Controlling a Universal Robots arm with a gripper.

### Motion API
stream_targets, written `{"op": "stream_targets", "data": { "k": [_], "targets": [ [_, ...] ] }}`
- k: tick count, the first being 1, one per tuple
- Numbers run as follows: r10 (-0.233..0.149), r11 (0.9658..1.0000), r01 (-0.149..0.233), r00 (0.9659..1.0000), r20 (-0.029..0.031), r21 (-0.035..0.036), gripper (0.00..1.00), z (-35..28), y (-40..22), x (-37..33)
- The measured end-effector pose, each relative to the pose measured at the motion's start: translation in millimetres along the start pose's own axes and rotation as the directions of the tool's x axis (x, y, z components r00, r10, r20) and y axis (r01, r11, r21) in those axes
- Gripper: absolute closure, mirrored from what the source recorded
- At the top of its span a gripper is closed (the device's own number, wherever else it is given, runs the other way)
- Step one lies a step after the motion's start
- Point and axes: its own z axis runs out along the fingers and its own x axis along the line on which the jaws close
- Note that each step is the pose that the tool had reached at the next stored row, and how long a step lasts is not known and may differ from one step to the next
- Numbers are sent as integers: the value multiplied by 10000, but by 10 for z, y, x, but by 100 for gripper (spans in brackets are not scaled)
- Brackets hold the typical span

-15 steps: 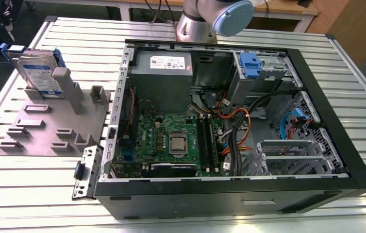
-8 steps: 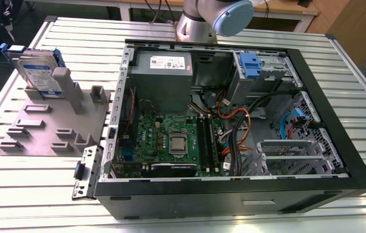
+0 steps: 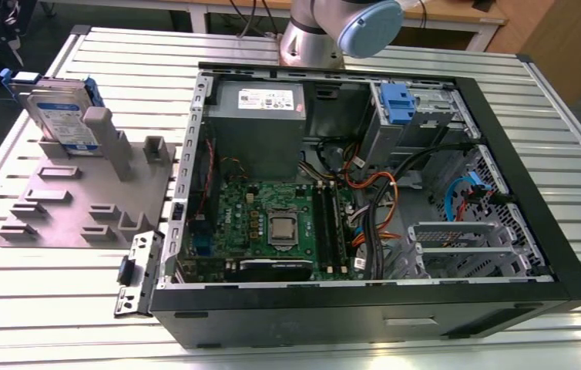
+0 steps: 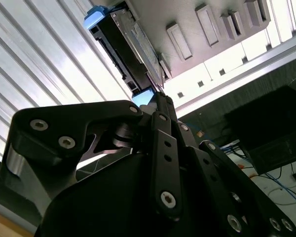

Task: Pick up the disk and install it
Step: 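Pick up the disk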

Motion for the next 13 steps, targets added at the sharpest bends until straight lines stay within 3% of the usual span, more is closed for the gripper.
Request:
{"op": "stream_targets", "data": {
  "k": [13],
  "targets": [
    [-196, 9998, 196, 9998, -2, -3, 89, 0, 0, 0]
  ]
}}
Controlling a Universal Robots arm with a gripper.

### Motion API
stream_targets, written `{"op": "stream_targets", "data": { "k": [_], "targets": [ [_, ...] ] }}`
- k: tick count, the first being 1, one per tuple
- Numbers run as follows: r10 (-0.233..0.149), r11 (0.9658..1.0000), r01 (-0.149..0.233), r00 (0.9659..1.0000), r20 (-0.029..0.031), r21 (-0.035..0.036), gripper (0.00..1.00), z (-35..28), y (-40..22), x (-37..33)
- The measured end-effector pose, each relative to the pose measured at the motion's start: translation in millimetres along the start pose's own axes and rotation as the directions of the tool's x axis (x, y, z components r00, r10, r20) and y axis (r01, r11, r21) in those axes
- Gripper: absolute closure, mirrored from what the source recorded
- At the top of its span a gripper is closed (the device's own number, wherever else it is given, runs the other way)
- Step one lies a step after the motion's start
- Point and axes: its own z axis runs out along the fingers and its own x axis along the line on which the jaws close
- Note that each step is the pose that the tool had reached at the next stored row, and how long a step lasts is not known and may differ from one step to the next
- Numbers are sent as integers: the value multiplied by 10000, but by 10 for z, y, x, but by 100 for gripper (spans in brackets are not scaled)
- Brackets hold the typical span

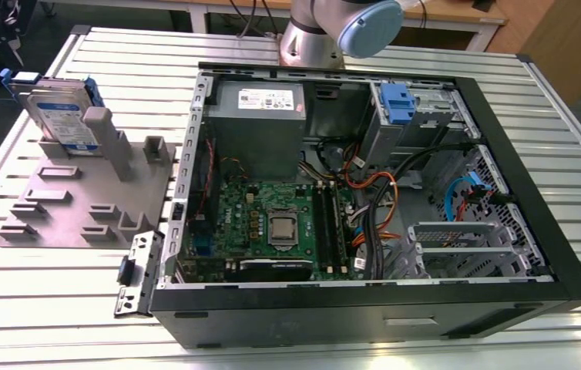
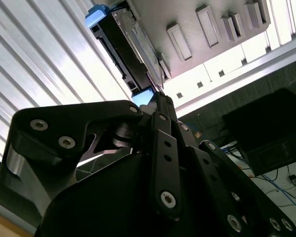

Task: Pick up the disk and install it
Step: 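Pick up the disk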

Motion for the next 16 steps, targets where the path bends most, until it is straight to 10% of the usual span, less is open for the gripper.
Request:
{"op": "stream_targets", "data": {
  "k": [16],
  "targets": [
    [-150, 9999, 150, 9999, -1, -2, 89, 0, 0, 0]
  ]
}}
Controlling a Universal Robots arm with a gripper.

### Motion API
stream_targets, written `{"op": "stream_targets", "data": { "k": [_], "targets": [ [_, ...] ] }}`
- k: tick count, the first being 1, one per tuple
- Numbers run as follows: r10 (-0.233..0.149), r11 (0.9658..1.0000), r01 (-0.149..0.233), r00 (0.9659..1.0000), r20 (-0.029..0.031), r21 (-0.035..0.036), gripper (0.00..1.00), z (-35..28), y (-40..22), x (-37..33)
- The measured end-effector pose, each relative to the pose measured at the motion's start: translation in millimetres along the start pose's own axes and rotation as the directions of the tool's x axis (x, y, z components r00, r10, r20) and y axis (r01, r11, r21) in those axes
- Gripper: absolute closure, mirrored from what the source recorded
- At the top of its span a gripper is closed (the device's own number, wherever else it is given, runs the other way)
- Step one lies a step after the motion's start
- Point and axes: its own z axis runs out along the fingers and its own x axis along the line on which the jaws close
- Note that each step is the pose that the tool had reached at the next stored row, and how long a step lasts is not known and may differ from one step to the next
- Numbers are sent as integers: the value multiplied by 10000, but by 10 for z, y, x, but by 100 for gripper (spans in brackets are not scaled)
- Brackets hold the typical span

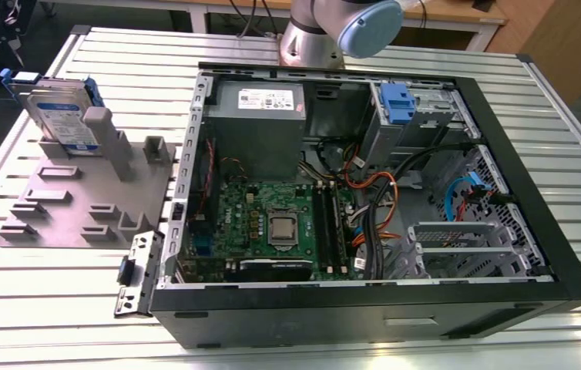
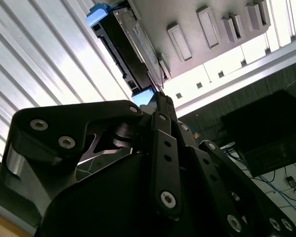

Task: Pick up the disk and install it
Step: 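Pick up the disk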

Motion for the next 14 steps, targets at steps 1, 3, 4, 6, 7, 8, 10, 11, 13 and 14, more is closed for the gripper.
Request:
{"op": "stream_targets", "data": {
  "k": [1, 3, 4, 6, 7, 8, 10, 11, 13, 14],
  "targets": [
    [-4, 10000, 4, 10000, 1, 0, 89, 0, 0, 0],
    [-14, 10000, 14, 10000, 0, 0, 89, 0, 0, 0],
    [-21, 10000, 21, 10000, 1, -1, 89, 0, 0, 0],
    [-34, 10000, 34, 10000, 0, -1, 89, 0, 0, 0],
    [-41, 10000, 41, 10000, 0, 0, 89, 0, 0, 0],
    [-48, 10000, 48, 10000, 0, -1, 89, 0, 0, 0],
    [-60, 10000, 60, 10000, 0, -1, 89, 0, 0, 0],
    [-67, 10000, 67, 10000, 0, -1, 89, 0, 0, 0],
    [-83, 10000, 83, 10000, 0, -1, 89, 0, 0, 0],
    [-93, 10000, 93, 10000, -1, -1, 89, 0, 0, 0]
  ]
}}
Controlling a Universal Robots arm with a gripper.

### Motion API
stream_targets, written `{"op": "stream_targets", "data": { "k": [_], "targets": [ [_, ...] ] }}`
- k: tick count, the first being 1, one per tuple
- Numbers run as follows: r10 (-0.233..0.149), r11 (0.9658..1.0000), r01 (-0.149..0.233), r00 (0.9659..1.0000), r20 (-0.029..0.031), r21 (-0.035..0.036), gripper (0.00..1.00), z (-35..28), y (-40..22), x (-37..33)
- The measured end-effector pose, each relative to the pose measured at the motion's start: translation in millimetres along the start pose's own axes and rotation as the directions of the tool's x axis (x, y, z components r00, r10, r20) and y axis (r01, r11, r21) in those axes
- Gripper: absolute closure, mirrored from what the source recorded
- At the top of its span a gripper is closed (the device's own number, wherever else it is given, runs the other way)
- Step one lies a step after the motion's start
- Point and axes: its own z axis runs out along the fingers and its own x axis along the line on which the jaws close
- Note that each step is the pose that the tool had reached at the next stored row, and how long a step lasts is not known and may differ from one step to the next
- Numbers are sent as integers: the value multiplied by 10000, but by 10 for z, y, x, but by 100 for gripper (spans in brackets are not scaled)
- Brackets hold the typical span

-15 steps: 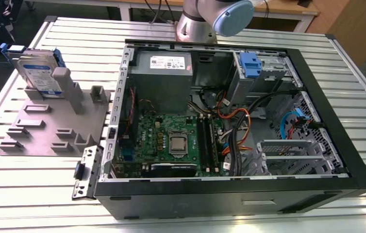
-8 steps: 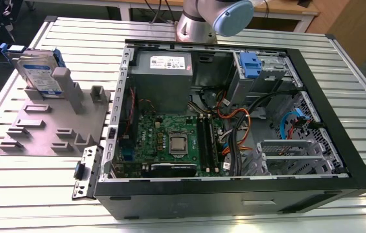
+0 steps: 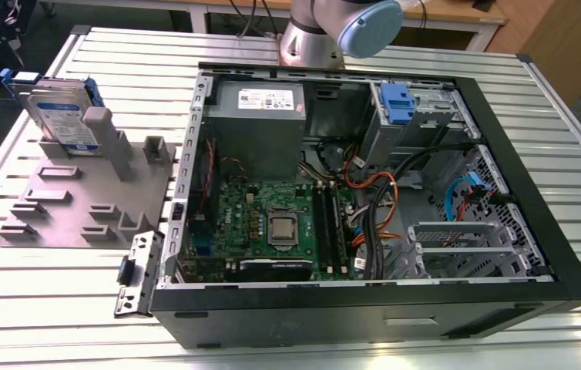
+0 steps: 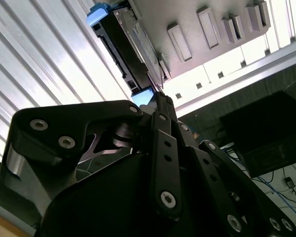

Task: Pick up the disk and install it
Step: 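Pick up the disk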

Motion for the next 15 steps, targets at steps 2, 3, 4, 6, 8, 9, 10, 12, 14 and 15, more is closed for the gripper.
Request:
{"op": "stream_targets", "data": {
  "k": [2, 3, 4, 6, 8, 9, 10, 12, 14, 15],
  "targets": [
    [-25, 10000, 25, 10000, 1, 0, 89, 0, 0, 0],
    [-36, 10000, 36, 10000, 0, 0, 89, 0, 0, 0],
    [-49, 10000, 49, 10000, 0, -1, 89, 0, 0, 0],
    [-77, 10000, 77, 10000, 0, -1, 89, 0, 0, 0],
    [-106, 9999, 106, 9999, -1, -1, 89, 0, 0, 0],
    [-119, 9999, 119, 9999, 0, -1, 89, 0, 0, 0],
    [-135, 9999, 135, 9999, -1, -2, 89, 0, 0, 0],
    [-167, 9999, 167, 9999, -1, -2, 89, 0, 0, 0],
    [-202, 9998, 202, 9998, -1, -3, 89, 0, 0, 0],
    [-220, 9998, 220, 9998, -1, -3, 89, 0, 0, 0]
  ]
}}
